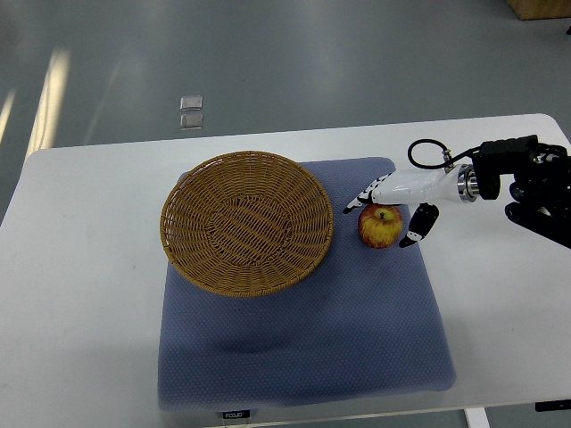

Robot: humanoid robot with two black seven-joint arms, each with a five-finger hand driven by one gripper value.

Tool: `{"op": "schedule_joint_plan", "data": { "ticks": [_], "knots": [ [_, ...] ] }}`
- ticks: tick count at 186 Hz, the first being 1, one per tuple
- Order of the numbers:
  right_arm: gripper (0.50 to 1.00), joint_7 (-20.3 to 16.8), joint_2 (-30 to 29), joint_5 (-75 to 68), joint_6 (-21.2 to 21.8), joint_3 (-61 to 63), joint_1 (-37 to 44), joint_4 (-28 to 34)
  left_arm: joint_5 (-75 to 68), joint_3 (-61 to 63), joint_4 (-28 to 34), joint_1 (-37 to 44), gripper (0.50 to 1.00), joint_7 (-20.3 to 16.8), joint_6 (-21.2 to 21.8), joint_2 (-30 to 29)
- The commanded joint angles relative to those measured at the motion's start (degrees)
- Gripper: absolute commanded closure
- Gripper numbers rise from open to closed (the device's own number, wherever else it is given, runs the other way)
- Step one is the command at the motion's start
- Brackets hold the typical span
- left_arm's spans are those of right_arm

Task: Place red apple in basket with right hand
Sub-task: 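Close the right hand fingers around the apple and lift it, then carry the apple with the right hand over the wicker basket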

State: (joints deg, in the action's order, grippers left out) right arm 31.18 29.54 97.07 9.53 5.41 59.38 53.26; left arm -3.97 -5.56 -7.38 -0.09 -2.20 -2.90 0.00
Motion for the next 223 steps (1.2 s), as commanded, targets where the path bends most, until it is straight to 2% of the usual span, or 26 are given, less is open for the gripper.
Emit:
{"op": "schedule_joint_plan", "data": {
  "ticks": [1, 16, 42, 53, 76, 130, 189, 192, 223],
  "knots": [
    [0.638, 0.1, 0.0, 0.1, 0.0, -0.3, 0.1, 0.0, 0.0, -0.1, 0.0, 0.0, 0.500, 0.0, 0.0, 0.0],
    [0.695, 0.2, -0.1, 0.1, 0.0, -0.9, 0.4, 0.0, 0.0, 0.0, 0.0, 0.0, 0.500, 0.0, 0.0, 0.0],
    [0.703, 0.3, -0.4, 0.1, 0.0, -1.4, 0.9, 0.0, 0.0, 0.0, 0.0, 0.0, 0.500, 0.0, 0.1, 0.0],
    [0.734, 0.3, -0.7, 0.1, 0.0, -1.5, 1.3, -0.1, 0.0, 0.0, 0.0, 0.0, 0.500, 0.0, 0.2, 0.0],
    [0.765, 0.2, -0.9, 0.1, 0.1, -1.5, 1.9, -0.4, 0.0, 0.0, 0.1, 0.0, 0.500, 0.0, 0.3, 0.0],
    [0.765, 0.3, -0.8, 0.0, 0.2, -1.5, 3.3, -0.4, 0.0, 0.0, 0.1, 0.0, 0.500, 0.0, 0.3, 0.0],
    [0.765, 0.3, -0.9, -0.7, 1.9, -1.2, 9.3, -0.5, -0.1, 0.0, 0.0, 0.0, 0.500, 0.0, 0.3, 0.0],
    [0.765, 0.1, -1.2, -1.0, 3.2, -0.9, 11.0, -0.5, 0.0, -0.1, 0.0, 0.0, 0.500, 0.0, 0.3, 0.0],
    [0.760, -0.1, -4.6, -1.1, 3.8, -0.9, 14.2, -0.8, -0.1, -0.1, -0.1, 0.0, 0.500, 0.0, 0.3, 0.0]
  ]
}}
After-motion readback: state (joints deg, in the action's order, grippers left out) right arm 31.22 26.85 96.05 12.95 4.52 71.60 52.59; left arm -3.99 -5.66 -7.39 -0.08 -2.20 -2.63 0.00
